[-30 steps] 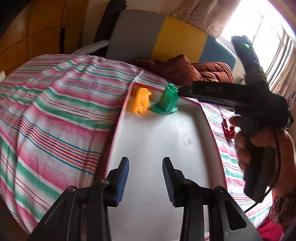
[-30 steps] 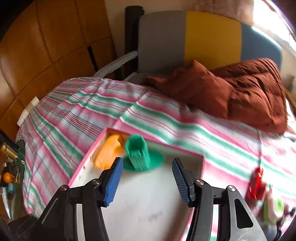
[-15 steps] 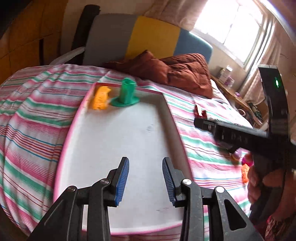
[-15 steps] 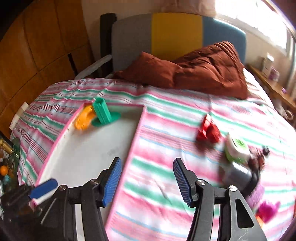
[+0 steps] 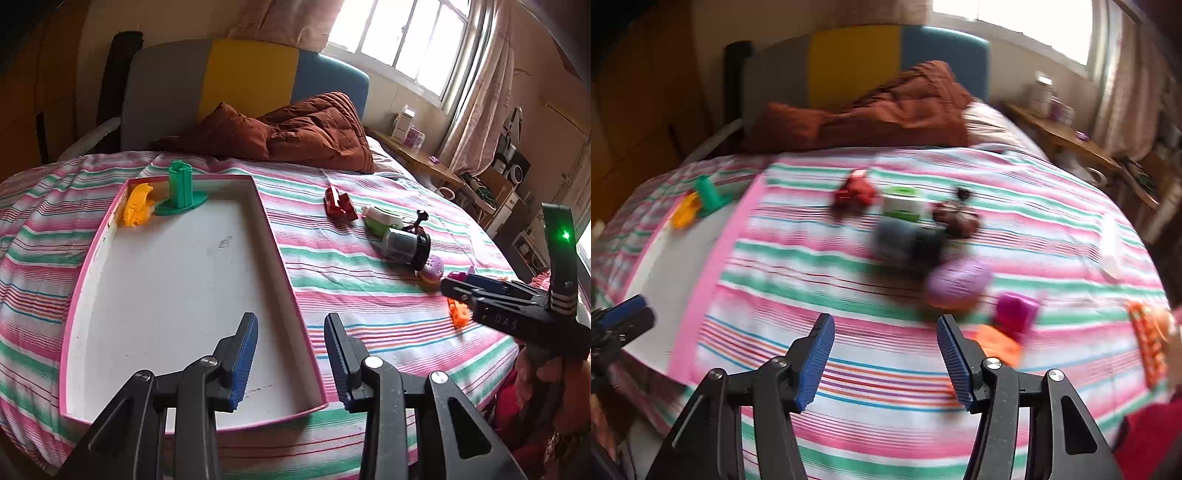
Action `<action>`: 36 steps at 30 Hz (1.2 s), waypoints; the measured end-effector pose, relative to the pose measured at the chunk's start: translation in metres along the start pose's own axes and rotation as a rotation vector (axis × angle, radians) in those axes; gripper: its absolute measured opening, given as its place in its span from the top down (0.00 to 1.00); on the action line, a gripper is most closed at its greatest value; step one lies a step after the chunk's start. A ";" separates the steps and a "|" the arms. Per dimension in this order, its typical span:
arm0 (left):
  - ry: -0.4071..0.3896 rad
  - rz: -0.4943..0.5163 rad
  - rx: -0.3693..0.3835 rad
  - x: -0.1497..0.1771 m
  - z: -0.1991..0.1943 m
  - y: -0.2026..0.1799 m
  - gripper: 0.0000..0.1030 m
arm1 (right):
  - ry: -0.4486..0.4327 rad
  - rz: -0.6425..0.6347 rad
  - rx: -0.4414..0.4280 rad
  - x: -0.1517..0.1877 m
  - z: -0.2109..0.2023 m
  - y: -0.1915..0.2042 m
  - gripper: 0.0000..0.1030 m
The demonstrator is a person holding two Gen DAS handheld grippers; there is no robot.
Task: Organize rigid objects
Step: 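Move the right gripper back to the magenta suction-cup toy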
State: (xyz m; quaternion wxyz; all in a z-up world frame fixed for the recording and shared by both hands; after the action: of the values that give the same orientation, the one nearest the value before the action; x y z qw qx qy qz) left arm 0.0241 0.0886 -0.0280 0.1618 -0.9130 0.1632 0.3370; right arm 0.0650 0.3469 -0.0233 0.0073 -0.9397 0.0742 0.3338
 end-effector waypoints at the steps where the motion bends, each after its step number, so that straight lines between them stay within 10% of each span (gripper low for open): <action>1: 0.000 0.002 0.002 0.001 0.000 -0.002 0.64 | -0.002 0.025 0.022 0.003 -0.002 -0.013 0.43; 8: -0.003 0.027 0.014 0.005 -0.004 -0.019 0.64 | 0.094 0.119 0.060 0.019 0.020 -0.071 0.43; 21: -0.003 0.047 -0.006 0.008 -0.011 -0.029 0.64 | 0.054 -0.087 -0.118 0.004 0.031 -0.007 0.43; 26: -0.001 0.037 -0.004 0.009 -0.009 -0.031 0.64 | -0.042 0.000 0.002 -0.020 0.004 -0.053 0.43; 36: 0.044 0.088 0.030 0.009 0.000 -0.056 0.64 | 0.120 0.023 0.094 -0.029 0.050 -0.102 0.43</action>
State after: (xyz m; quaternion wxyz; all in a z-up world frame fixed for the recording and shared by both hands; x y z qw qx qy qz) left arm 0.0530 0.1366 -0.0234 0.1567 -0.9097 0.2118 0.3210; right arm 0.0267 0.4550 -0.0475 0.0431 -0.9558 0.1009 0.2730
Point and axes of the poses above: each gripper's, at about its wrist camera, not at the fingertips, and z roughly the way its jaws point, y to its left, x to its underside, the point moved 1 cm from there along z, roughly the way its jaws point, and after that the axes turned 4 degrees about -x, right-handed, at the moved point
